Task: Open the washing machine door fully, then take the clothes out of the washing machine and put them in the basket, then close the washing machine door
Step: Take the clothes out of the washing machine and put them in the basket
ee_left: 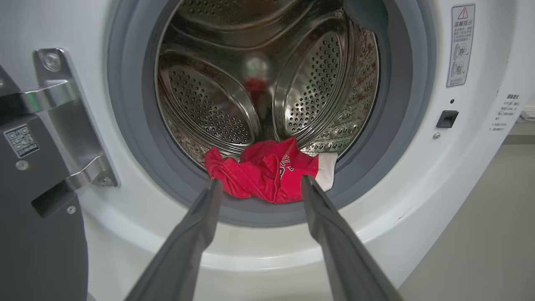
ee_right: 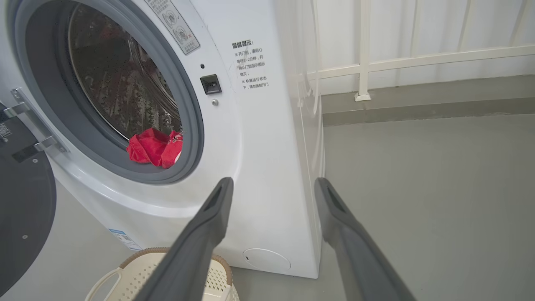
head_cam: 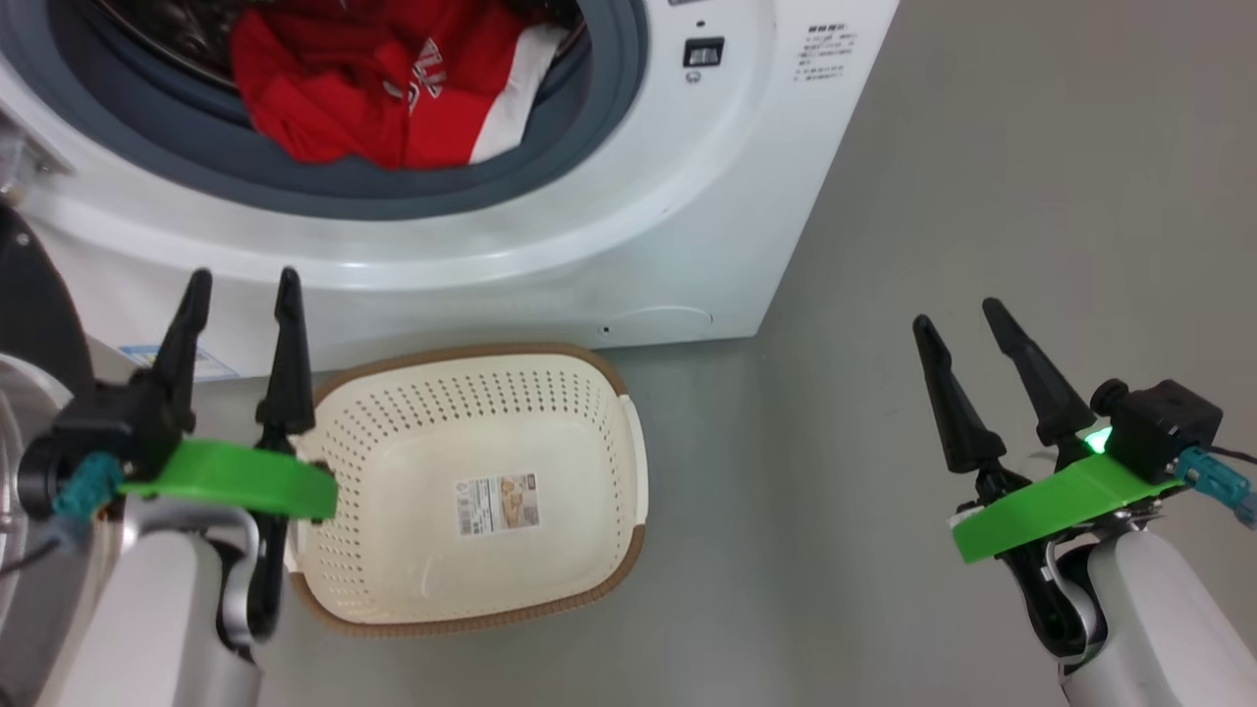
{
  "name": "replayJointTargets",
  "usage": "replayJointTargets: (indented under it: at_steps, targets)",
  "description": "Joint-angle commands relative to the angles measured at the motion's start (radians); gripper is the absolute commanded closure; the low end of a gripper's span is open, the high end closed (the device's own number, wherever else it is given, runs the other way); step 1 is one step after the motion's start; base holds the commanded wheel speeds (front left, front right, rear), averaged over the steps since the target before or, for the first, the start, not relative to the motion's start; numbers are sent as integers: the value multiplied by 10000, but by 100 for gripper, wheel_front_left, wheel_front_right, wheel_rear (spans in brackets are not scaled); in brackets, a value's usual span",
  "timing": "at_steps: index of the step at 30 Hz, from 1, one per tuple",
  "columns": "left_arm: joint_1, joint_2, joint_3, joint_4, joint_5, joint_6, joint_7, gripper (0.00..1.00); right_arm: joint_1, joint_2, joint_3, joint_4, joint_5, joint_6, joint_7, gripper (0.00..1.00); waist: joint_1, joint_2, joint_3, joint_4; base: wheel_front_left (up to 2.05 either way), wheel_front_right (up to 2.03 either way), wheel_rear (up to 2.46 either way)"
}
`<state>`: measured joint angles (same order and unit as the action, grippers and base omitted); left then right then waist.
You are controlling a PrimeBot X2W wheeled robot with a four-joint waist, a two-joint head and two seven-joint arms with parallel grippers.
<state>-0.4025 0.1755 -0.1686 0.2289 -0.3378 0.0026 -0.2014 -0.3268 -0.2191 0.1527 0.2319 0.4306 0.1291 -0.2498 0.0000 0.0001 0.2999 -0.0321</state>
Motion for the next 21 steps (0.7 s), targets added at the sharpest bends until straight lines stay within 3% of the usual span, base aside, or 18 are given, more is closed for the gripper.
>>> replayJointTargets:
  at_steps: [1,21]
  targets:
    - [-582,321,268,-40,-5,-105,76,0,-168,-3,156,-298,-74,16,-120,0,0,-1,376,-109,0,0,0]
    - [-5324,478,-439,3722,698,-95,939,0,-828,223,426,-471,-174,16,-120,0,0,-1,1828,-597,0,0,0]
